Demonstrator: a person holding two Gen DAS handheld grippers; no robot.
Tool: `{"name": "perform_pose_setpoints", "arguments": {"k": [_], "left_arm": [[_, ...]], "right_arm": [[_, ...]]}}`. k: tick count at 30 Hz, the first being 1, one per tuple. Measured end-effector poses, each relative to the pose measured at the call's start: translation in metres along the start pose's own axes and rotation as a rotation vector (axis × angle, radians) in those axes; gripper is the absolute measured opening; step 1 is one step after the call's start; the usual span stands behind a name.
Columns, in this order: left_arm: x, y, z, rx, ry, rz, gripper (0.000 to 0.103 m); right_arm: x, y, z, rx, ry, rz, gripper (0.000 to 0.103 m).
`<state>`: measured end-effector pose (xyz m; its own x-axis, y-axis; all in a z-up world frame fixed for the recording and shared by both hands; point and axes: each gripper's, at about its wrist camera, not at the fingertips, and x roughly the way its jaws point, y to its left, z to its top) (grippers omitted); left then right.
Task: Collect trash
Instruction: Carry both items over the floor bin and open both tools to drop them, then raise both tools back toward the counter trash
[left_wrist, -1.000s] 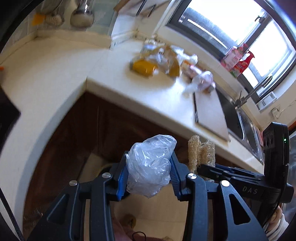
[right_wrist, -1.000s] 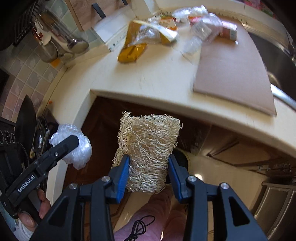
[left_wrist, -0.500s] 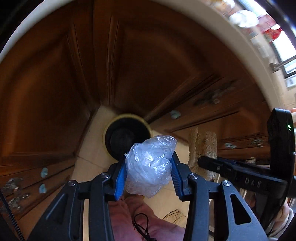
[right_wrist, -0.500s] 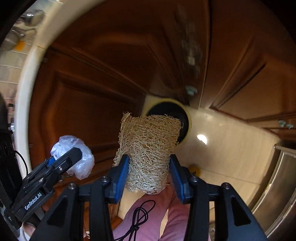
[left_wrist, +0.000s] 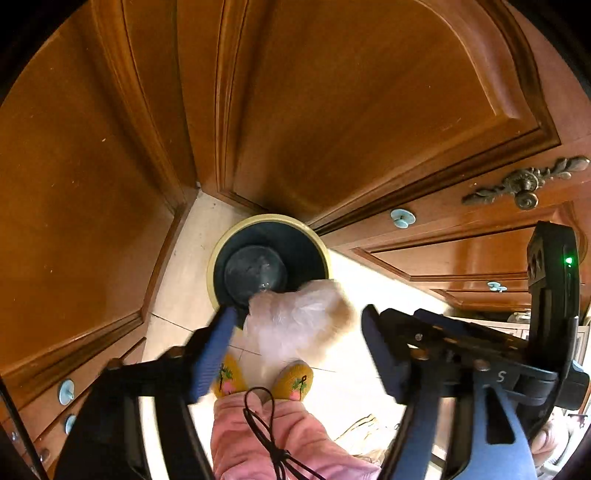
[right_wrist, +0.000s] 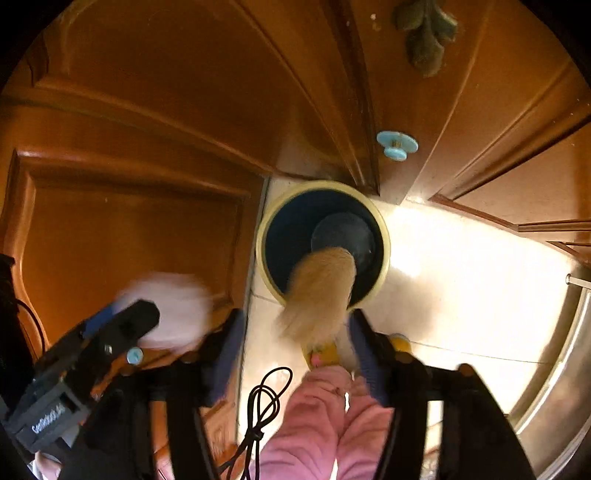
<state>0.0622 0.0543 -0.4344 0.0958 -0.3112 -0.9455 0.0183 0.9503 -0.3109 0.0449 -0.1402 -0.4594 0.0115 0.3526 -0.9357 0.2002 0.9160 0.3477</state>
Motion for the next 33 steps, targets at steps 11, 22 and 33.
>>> {"name": "perform_pose_setpoints", "arguments": {"k": [11, 22, 33], "left_arm": [[-0.011, -0.014, 0.014, 0.058, -0.002, 0.024, 0.076], [-0.07, -0.047, 0.018, 0.137, -0.03, 0.034, 0.076], [-0.19, -0.107, 0.028, 0.296, -0.147, 0.034, 0.077]], "right_arm": [[-0.016, -0.001, 0.003, 0.026, -0.012, -0.016, 0.072], [-0.066, 0.003, -0.014, 0.045, -0.044, 0.004, 0.072], [-0.17, 0.033, -0.039, -0.024, -0.127, 0.017, 0.072]]}}
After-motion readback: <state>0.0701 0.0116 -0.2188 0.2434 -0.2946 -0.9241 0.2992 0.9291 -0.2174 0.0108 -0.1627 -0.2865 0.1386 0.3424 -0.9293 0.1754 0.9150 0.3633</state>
